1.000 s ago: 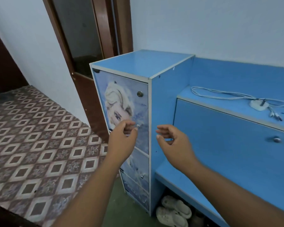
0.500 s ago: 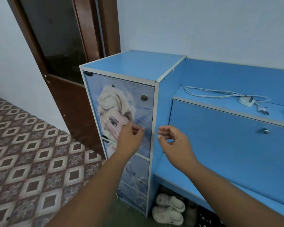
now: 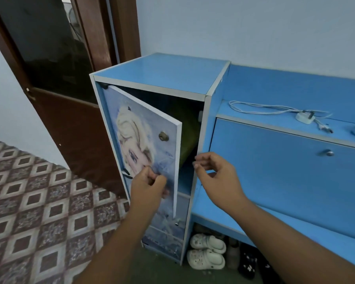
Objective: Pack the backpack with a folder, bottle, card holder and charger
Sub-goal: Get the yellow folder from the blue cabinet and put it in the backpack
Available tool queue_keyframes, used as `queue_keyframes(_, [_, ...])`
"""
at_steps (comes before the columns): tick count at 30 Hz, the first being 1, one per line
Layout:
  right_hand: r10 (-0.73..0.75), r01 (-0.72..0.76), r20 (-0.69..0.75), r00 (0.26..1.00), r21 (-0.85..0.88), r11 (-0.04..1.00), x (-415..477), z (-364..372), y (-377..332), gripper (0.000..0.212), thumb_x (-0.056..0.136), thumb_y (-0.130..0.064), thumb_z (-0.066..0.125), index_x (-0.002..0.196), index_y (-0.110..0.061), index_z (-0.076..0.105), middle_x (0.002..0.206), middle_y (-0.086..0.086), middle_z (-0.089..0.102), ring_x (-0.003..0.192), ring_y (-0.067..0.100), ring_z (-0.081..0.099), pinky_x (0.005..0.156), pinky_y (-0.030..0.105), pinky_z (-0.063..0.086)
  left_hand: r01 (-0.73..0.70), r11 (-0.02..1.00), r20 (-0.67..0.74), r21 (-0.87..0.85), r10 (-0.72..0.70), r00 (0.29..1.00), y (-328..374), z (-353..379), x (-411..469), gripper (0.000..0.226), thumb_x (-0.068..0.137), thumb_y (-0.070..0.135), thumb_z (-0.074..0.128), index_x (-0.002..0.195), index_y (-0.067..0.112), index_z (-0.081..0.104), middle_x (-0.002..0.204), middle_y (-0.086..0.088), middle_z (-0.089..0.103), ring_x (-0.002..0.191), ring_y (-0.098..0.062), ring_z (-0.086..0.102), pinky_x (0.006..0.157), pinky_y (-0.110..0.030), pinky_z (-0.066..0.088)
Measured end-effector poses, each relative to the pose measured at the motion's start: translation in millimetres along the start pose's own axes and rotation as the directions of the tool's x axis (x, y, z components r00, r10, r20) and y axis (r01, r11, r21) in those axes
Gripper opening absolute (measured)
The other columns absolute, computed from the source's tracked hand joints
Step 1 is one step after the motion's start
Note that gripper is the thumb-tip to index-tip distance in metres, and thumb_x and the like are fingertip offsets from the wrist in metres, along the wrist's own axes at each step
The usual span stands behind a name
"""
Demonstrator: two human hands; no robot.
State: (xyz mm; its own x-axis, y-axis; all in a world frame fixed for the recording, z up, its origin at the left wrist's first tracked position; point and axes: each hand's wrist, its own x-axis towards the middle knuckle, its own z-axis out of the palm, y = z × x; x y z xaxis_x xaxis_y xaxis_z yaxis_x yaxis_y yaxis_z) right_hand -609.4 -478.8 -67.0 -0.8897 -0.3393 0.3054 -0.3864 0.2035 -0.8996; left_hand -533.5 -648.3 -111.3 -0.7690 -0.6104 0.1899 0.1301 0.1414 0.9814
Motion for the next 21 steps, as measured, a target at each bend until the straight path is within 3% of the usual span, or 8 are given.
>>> queue_keyframes(6, [-0.006, 0.006, 0.06, 0.998, -0.003, 1.0, 7.9, 27.5, -7.6, 0.012, 0.093, -0.01, 0.067, 0.101, -0.019, 0.067, 0.093, -0.008, 0.07, 0.083, -0.001, 0.063, 0.069, 0.011, 0.051, 0.022, 0.99, -0.023, -0.136, -0.026, 0.999, -9.3, -37.6, -13.6, 0.031, 0.078, 0.007, 0.053, 0.055, 0.027, 0.047, 0.045, 0.003, 0.05, 0.041, -0.017, 0.045, 0.041, -0.027, 0.041])
queue_keyframes(10, [0.088, -0.089, 0.082, 0.993, 0.009, 0.996, 15.4, 46.3, -8.0, 0.023, 0.092, -0.013, 0.068, 0.114, -0.016, 0.062, 0.105, -0.004, 0.067, 0.095, 0.005, 0.065, 0.077, 0.012, 0.053, 0.037, 0.981, -0.019, -0.19, -0.041, 0.999, -13.4, -49.4, -15.2, 0.033, 0.077, 0.007, 0.053, 0.053, 0.028, 0.045, 0.046, 0.003, 0.046, 0.04, -0.014, 0.041, 0.04, -0.025, 0.038])
queue_keyframes(12, [0.186, -0.188, 0.081, 0.979, 0.014, 0.982, 19.5, 57.4, -9.6, 0.027, 0.091, -0.016, 0.069, 0.115, -0.023, 0.056, 0.109, -0.005, 0.065, 0.095, 0.002, 0.062, 0.075, 0.006, 0.05, 0.05, 0.977, -0.01, -0.206, -0.053, 0.999, -16.1, -55.6, -14.8, 0.032, 0.077, 0.007, 0.054, 0.054, 0.027, 0.044, 0.047, 0.002, 0.045, 0.041, -0.014, 0.04, 0.04, -0.024, 0.038])
queue_keyframes(14, [0.333, -0.342, 0.123, 0.935, 0.054, 0.938, 24.9, 70.3, -9.7, 0.025, 0.09, -0.018, 0.069, 0.097, -0.035, 0.051, 0.107, -0.005, 0.064, 0.082, -0.002, 0.057, 0.06, 0.004, 0.047, 0.062, 0.974, 0.003, -0.217, -0.063, 0.998, -19.1, -61.2, -14.4, 0.035, 0.08, 0.006, 0.055, 0.054, 0.028, 0.045, 0.047, 0.001, 0.045, 0.041, -0.014, 0.041, 0.04, -0.025, 0.037])
queue_keyframes(16, [0.532, -0.558, 0.176, 0.828, 0.177, 0.811, 30.5, 83.3, -7.8, 0.028, 0.09, -0.023, 0.07, 0.087, -0.033, 0.045, 0.097, -0.007, 0.059, 0.077, -0.002, 0.049, 0.054, 0.013, 0.042, 0.067, 0.974, 0.012, -0.215, -0.066, 0.998, -22.2, -66.8, -14.1, 0.047, 0.088, -0.003, 0.054, 0.054, 0.029, 0.046, 0.046, 0.002, 0.046, 0.04, -0.014, 0.04, 0.04, -0.025, 0.036])
queue_keyframes(19, [0.695, -0.702, 0.143, 0.704, 0.284, 0.653, 42.6, 95.3, 1.5, 0.029, 0.089, -0.028, 0.073, 0.097, -0.02, 0.046, 0.088, -0.009, 0.048, 0.074, 0.004, 0.044, 0.055, 0.019, 0.034, 0.086, 0.972, 0.019, -0.22, -0.084, 0.996, -23.5, -75.3, -14.5, 0.06, 0.094, -0.017, 0.046, 0.053, 0.027, 0.048, 0.044, 0.0, 0.045, 0.037, -0.013, 0.039, 0.038, -0.023, 0.036])
queue_keyframes(21, [0.716, -0.702, 0.09, 0.692, 0.315, 0.639, 53.8, 100.7, 6.5, 0.041, 0.088, -0.029, 0.074, 0.117, -0.009, 0.053, 0.097, -0.003, 0.057, 0.079, 0.011, 0.051, 0.065, 0.022, 0.044, 0.109, 0.966, 0.026, -0.236, -0.106, 0.994, -21.7, -81.3, -16.0, 0.062, 0.096, -0.017, 0.045, 0.052, 0.027, 0.048, 0.044, 0.0, 0.044, 0.036, -0.011, 0.039, 0.038, -0.022, 0.035])
